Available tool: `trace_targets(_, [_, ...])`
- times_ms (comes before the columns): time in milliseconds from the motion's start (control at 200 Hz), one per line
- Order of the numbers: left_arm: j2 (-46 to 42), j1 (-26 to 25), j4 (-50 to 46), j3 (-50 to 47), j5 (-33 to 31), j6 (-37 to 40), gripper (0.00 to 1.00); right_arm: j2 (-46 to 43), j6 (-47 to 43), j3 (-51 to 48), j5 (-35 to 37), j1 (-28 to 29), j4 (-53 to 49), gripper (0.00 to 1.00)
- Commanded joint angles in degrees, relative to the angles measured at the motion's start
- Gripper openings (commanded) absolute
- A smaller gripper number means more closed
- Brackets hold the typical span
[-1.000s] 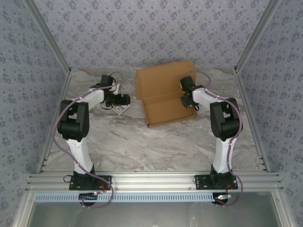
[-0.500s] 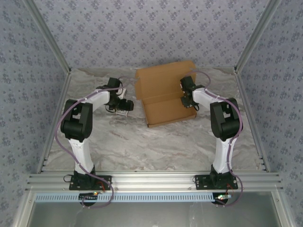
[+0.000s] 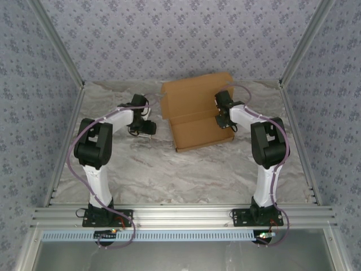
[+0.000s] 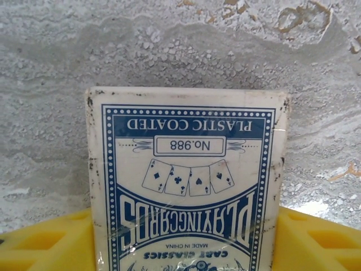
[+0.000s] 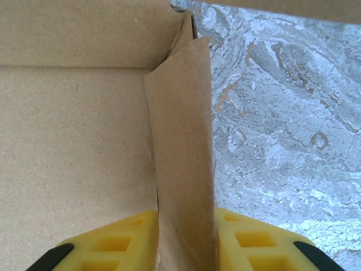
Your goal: Fold the paper box
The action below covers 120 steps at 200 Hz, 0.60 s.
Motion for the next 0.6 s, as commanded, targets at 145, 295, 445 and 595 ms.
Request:
trace_targets(145, [-18.1, -1.0, 5.4, -14.5, -5.7, -7.1, 0.54, -3.7, 1.7, -1.5, -0.6, 0.9, -2.0, 0.4])
trace_targets(295, [-31.6, -5.8, 6.7, -21.6, -5.8, -10.3, 0.5, -4.6, 2.5, -1.9, -0.8, 0.8, -2.1, 0.46])
trace_targets(445, [-35.2, -16.7, 6.4, -18.3, -6.0, -11.4, 0.49, -8.1, 3.9, -3.7, -1.8, 0.3, -1.7, 0.52])
trace_targets(595, [-24.4, -25.2, 4.8, -6.5, -6.7, -8.4, 0.49, -14.4, 5.6, -6.7, -3.2, -1.3, -1.5, 0.55])
